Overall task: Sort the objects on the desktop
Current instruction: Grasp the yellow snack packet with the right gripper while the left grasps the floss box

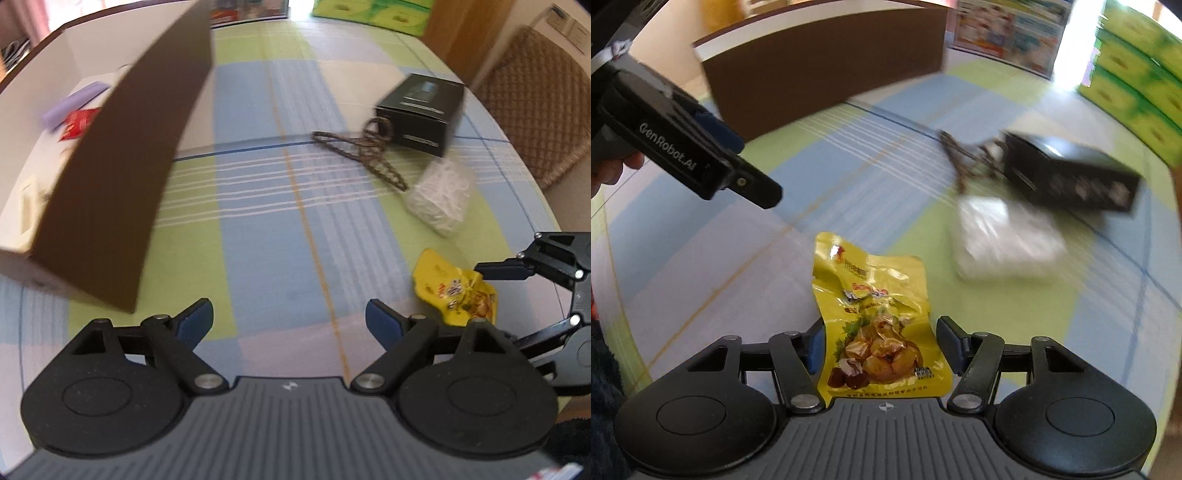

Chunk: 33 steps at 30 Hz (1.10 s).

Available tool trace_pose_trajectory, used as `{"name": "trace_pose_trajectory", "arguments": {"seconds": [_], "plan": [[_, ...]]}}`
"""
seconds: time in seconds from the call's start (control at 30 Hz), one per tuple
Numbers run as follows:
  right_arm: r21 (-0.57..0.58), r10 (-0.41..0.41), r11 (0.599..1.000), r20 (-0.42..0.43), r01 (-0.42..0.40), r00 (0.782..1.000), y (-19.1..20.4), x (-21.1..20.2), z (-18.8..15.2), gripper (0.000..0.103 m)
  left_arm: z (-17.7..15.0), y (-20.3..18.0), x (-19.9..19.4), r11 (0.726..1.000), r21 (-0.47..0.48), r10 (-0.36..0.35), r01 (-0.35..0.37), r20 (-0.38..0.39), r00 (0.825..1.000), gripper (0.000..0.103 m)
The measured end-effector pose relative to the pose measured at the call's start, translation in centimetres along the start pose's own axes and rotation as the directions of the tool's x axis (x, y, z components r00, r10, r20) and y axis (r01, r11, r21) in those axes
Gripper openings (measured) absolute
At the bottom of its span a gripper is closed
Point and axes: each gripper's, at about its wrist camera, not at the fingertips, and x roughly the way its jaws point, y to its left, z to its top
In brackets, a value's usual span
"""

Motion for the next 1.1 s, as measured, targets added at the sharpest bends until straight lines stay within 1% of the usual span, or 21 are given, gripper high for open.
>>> {"name": "trace_pose_trajectory", "arguments": {"seconds": [0.1, 0.17, 0.27, 0.33, 0.4, 0.5, 0.63, 0.73, 0.87, 0.93, 1.0, 1.1], "plan": [[0.079, -0.058, 0.995, -0.01, 0.058, 0.998, -1.3, -0.9, -1.0, 0.057, 0.4, -1.2, 0.5, 0.998, 0.055, -0.033, 0.032, 0.008, 0.999, 0.087], [0.137, -0.103, 0.985, -0.018, 0.105, 0.994, -2.4, -1.4, -1.7, 0.057, 0.8, -2.0, 0.8, 0.994, 0.098, -0.058, 0.056, 0.015, 0.998, 0.087], [0.218, -0.179, 0.959, -0.033, 0.182, 0.983, -4.1, -2.0, -2.4, 0.057, 1.4, -3.5, 1.3, 0.98, 0.18, -0.099, 0.09, 0.039, 0.994, 0.087], [0.267, -0.214, 0.939, -0.044, 0.217, 0.976, -5.3, -2.4, -2.8, 0.057, 2.0, -4.7, 1.7, 0.966, 0.236, -0.124, 0.108, 0.052, 0.991, 0.087], [0.308, -0.23, 0.923, -0.044, 0.232, 0.972, -6.5, -2.9, -3.4, 0.057, 2.5, -5.7, 2.1, 0.948, 0.291, -0.155, 0.13, 0.067, 0.986, 0.086], [0.341, -0.252, 0.905, -0.052, 0.254, 0.966, -7.6, -3.3, -4.1, 0.057, 3.4, -7.2, 2.9, 0.917, 0.369, -0.192, 0.149, 0.082, 0.978, 0.085], [0.375, -0.278, 0.884, -0.06, 0.279, 0.959, -8.8, -4.1, -5.5, 0.057, 4.8, -8.8, 4.1, 0.886, 0.43, -0.228, 0.174, 0.077, 0.971, 0.084], [0.398, -0.29, 0.87, -0.063, 0.291, 0.955, -9.2, -4.4, -6.0, 0.057, 6.0, -10.0, 5.0, 0.869, 0.455, -0.247, 0.191, 0.064, 0.967, 0.083], [0.414, -0.296, 0.862, -0.061, 0.294, 0.953, -9.7, -4.8, -6.6, 0.057, 7.4, -11.4, 6.6, 0.862, 0.468, -0.244, 0.195, 0.047, 0.969, 0.083], [0.422, -0.299, 0.857, -0.06, 0.296, 0.952, -9.7, -4.9, -6.9, 0.057, 8.0, -12.0, 7.5, 0.865, 0.462, -0.239, 0.195, 0.038, 0.97, 0.079], [0.43, -0.301, 0.853, -0.057, 0.295, 0.952, -9.8, -4.9, -7.0, 0.057, 8.5, -12.4, 8.3, 0.868, 0.452, -0.241, 0.204, 0.025, 0.97, 0.071], [0.431, -0.301, 0.853, -0.055, 0.295, 0.952, -9.8, -4.9, -7.0, 0.057, 8.5, -12.9, 9.2, 0.873, 0.433, -0.248, 0.226, -0.005, 0.969, 0.055]]}}
